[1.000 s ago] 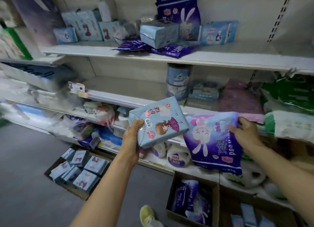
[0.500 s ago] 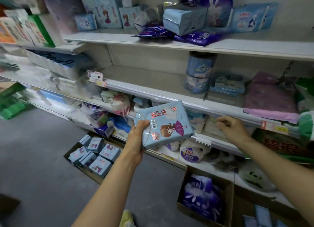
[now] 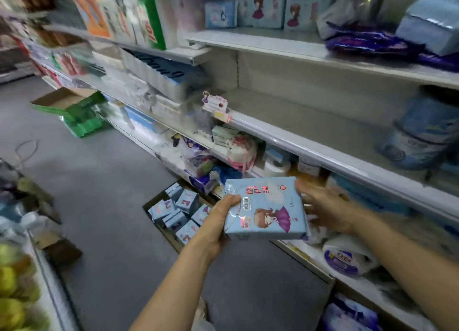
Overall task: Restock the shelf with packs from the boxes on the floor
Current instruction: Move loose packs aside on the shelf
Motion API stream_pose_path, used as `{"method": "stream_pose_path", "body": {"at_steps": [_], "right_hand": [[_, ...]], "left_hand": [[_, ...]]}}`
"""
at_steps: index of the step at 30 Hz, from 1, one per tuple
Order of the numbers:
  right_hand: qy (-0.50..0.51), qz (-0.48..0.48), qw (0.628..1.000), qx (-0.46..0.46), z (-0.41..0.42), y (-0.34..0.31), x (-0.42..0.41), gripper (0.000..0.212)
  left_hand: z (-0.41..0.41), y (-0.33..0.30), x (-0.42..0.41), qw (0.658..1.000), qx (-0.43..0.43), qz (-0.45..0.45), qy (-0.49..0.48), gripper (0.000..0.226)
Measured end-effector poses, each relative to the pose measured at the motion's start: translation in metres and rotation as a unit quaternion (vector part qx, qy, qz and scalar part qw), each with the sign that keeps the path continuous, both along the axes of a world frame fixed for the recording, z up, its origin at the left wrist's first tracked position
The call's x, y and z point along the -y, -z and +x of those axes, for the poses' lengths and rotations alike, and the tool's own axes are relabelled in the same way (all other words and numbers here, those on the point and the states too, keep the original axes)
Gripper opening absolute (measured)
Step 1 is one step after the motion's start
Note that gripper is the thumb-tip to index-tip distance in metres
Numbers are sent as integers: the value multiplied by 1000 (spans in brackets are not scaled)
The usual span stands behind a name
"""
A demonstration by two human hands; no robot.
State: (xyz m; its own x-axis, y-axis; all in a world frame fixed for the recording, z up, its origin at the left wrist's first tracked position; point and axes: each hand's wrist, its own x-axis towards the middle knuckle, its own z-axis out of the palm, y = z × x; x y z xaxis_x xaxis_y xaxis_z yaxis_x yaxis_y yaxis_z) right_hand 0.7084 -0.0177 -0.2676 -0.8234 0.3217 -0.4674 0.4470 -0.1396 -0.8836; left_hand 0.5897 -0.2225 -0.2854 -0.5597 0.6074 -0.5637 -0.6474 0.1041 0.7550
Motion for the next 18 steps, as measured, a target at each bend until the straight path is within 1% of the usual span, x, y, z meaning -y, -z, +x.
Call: {"method": "stream_pose_path", "body": {"at_steps": [2,4,8,10,11,12,14,15,16,18], "right_hand": [[-46,-18,999,18,-49,14,10,54],[-81,-32,995,45,-98,34,23,57],[-66,-72,990,104,-194,84,55,77],[-62,-101,984,135,-244,115,70,82],[-53,-119,981,144,-266,130,76,78],[-37,-128,979,154,-286,141,82,69],[6,-144,974,177,-330,171,96,44],[28,-164,969,185,-349,186,104,36],[48,-180,963,197,-365,199,112,35],[92,-206,951,213,-400,232,126,39]], "left_hand": [[-44,9,15,1000,17,-19,8,22],[-87,22,30,998,34,-53,9,23],[-174,64,62,989,96,-106,-32,37],[-217,89,77,982,134,-115,-70,36],[-237,101,83,977,151,-116,-93,36],[-256,111,88,973,159,-122,-115,37],[-302,143,98,961,174,-147,-156,44],[-321,159,101,956,184,-150,-173,47],[-337,172,103,952,192,-151,-185,49],[-369,205,103,947,200,-149,-200,53]]}}
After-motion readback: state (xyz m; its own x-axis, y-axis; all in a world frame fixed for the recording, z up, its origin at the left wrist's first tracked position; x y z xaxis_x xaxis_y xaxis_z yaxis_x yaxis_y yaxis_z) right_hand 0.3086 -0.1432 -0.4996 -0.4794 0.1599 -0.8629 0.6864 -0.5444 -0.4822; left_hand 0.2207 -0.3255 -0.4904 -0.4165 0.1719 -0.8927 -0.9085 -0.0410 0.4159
